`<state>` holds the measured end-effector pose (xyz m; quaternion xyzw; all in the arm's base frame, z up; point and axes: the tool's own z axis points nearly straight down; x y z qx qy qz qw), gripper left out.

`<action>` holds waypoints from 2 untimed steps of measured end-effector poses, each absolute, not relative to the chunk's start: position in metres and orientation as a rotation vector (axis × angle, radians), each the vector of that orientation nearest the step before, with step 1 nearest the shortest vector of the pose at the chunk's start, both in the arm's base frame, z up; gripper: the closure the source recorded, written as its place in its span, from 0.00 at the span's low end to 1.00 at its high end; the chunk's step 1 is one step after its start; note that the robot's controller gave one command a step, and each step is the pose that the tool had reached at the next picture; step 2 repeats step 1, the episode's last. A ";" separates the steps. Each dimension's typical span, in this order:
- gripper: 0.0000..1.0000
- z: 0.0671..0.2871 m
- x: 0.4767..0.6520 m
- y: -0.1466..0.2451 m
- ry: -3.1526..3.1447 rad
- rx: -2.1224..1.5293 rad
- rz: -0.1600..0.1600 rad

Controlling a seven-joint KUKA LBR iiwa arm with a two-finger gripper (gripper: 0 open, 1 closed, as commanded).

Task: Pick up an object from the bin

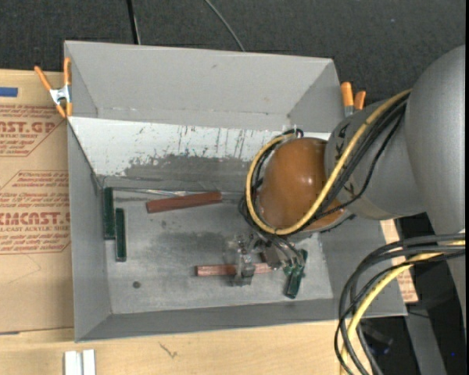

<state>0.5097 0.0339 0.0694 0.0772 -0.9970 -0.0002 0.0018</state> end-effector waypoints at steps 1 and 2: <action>1.00 0.265 0.534 0.025 -3.132 0.355 0.001; 1.00 0.265 0.534 0.025 -3.132 0.355 0.001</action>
Offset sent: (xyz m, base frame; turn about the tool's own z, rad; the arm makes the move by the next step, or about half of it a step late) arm 0.0000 0.0000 0.0000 0.0000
